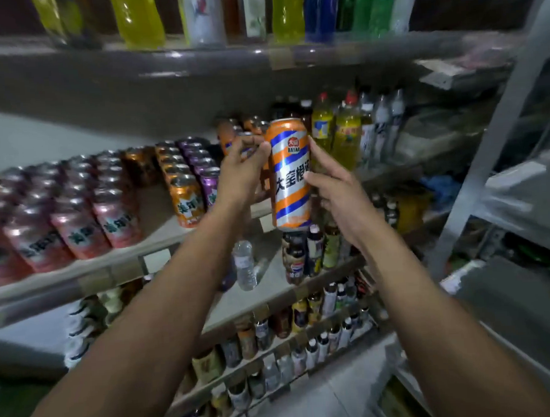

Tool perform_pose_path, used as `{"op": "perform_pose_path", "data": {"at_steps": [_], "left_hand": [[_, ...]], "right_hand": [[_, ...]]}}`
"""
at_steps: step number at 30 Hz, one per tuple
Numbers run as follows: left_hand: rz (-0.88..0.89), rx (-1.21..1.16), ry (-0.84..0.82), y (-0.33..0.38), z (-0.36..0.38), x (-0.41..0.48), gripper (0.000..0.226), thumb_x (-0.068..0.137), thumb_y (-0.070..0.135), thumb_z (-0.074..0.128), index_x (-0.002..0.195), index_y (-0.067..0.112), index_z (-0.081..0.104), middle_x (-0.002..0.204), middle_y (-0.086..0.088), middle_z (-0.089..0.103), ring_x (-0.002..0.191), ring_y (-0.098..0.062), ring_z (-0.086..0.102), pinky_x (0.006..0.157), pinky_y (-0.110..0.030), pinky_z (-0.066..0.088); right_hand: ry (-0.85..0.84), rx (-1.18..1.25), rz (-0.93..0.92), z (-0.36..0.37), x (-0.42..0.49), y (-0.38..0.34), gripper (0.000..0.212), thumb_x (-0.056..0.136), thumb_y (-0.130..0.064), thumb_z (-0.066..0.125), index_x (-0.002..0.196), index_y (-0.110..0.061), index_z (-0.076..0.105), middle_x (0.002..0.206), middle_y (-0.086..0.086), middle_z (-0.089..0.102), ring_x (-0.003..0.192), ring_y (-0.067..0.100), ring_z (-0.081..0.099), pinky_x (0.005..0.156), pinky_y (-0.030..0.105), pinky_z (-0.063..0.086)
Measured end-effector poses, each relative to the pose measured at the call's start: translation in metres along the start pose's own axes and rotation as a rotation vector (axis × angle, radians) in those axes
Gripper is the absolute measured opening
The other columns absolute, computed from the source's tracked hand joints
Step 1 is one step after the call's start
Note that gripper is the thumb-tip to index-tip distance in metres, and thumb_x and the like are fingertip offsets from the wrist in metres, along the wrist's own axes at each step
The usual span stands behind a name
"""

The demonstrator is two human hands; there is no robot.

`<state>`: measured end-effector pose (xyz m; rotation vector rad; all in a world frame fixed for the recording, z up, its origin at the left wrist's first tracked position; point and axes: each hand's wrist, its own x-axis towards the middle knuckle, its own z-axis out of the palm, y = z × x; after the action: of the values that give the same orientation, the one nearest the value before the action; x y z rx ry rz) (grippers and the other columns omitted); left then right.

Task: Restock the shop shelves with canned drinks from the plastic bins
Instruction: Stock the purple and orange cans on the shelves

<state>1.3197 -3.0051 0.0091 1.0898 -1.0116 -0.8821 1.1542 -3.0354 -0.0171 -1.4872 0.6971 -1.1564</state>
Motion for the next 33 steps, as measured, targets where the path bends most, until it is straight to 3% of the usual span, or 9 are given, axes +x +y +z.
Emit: {"op": "perform_pose_path", "data": {"at_steps": [5, 8, 13, 17, 21, 26, 28, 31, 33], "left_hand": [[0.012, -0.030, 0.005, 0.013, -0.010, 0.009, 0.010, 0.094, 0.026, 0.067, 0.103, 0.026, 0.062, 0.097, -0.005, 0.068, 0.082, -0.022, 0.064, 0.069, -0.037, 0.051], [0.016, -0.042, 0.033, 0.013, -0.012, 0.020, 0.016, 0.094, 0.019, 0.067, 0.110, 0.022, 0.064, 0.095, -0.004, 0.070, 0.081, -0.019, 0.067, 0.064, -0.033, 0.055], [0.036, -0.018, 0.073, 0.006, -0.004, 0.034, 0.028, 0.095, 0.013, 0.067, 0.122, 0.016, 0.063, 0.094, 0.001, 0.073, 0.078, -0.012, 0.072, 0.062, -0.030, 0.058], [0.055, 0.040, 0.106, -0.004, 0.002, 0.047, 0.034, 0.095, 0.008, 0.066, 0.128, 0.011, 0.059, 0.107, -0.001, 0.070, 0.089, -0.014, 0.073, 0.066, -0.026, 0.061], [0.062, 0.062, 0.136, -0.018, 0.004, 0.061, 0.038, 0.095, 0.000, 0.063, 0.131, 0.002, 0.053, 0.116, -0.009, 0.068, 0.085, -0.010, 0.074, 0.066, -0.022, 0.058], [0.089, 0.175, 0.178, -0.040, 0.001, 0.083, 0.039, 0.094, 0.002, 0.064, 0.130, 0.007, 0.053, 0.120, -0.004, 0.070, 0.106, -0.016, 0.070, 0.080, -0.033, 0.062], [0.112, 0.249, 0.200, -0.047, -0.001, 0.090, 0.039, 0.093, 0.001, 0.065, 0.129, 0.007, 0.053, 0.119, -0.002, 0.070, 0.107, -0.011, 0.069, 0.086, -0.033, 0.061], [0.114, 0.274, 0.237, -0.058, -0.006, 0.096, 0.036, 0.093, -0.004, 0.063, 0.127, 0.004, 0.052, 0.114, 0.000, 0.071, 0.099, -0.003, 0.070, 0.077, -0.023, 0.060], [0.105, 0.269, 0.248, -0.066, -0.012, 0.098, 0.032, 0.093, -0.007, 0.060, 0.122, 0.003, 0.050, 0.112, -0.003, 0.072, 0.097, -0.005, 0.071, 0.075, -0.023, 0.059]], "right_hand": [[-0.027, -0.019, -0.023, 0.007, 0.021, -0.012, 0.061, 0.098, -0.006, 0.057, 0.149, -0.037, 0.044, 0.124, -0.011, 0.069, 0.118, 0.016, 0.065, 0.103, 0.043, 0.052], [-0.048, -0.036, -0.026, 0.003, 0.039, -0.006, 0.062, 0.097, -0.007, 0.058, 0.150, -0.036, 0.043, 0.119, -0.016, 0.070, 0.116, 0.012, 0.066, 0.096, 0.035, 0.054], [-0.089, -0.056, -0.019, -0.010, 0.069, 0.007, 0.064, 0.095, -0.010, 0.061, 0.150, -0.036, 0.043, 0.129, -0.004, 0.068, 0.117, 0.014, 0.065, 0.090, 0.031, 0.053], [-0.136, -0.058, -0.008, -0.024, 0.093, 0.024, 0.067, 0.096, -0.003, 0.059, 0.152, -0.033, 0.041, 0.141, 0.002, 0.060, 0.124, 0.017, 0.061, 0.098, 0.038, 0.055], [-0.149, -0.061, 0.021, -0.028, 0.110, 0.039, 0.067, 0.096, -0.004, 0.062, 0.152, -0.035, 0.041, 0.143, 0.003, 0.055, 0.125, 0.014, 0.058, 0.081, 0.023, 0.058], [-0.073, -0.167, -0.007, -0.024, 0.131, 0.063, 0.074, 0.088, -0.009, 0.072, 0.150, -0.038, 0.042, 0.141, 0.002, 0.060, 0.130, 0.017, 0.056, 0.102, 0.048, 0.053], [-0.036, -0.166, -0.009, -0.019, 0.137, 0.073, 0.076, 0.088, -0.004, 0.071, 0.152, -0.030, 0.041, 0.138, 0.003, 0.063, 0.127, 0.015, 0.059, 0.101, 0.049, 0.054], [-0.024, -0.192, -0.027, -0.013, 0.141, 0.086, 0.073, 0.088, 0.001, 0.070, 0.151, -0.024, 0.043, 0.138, 0.003, 0.063, 0.126, 0.013, 0.059, 0.105, 0.042, 0.052], [-0.046, -0.214, -0.035, -0.008, 0.145, 0.094, 0.072, 0.087, 0.001, 0.071, 0.150, -0.023, 0.045, 0.138, 0.003, 0.063, 0.126, 0.010, 0.059, 0.109, 0.040, 0.049]]}}
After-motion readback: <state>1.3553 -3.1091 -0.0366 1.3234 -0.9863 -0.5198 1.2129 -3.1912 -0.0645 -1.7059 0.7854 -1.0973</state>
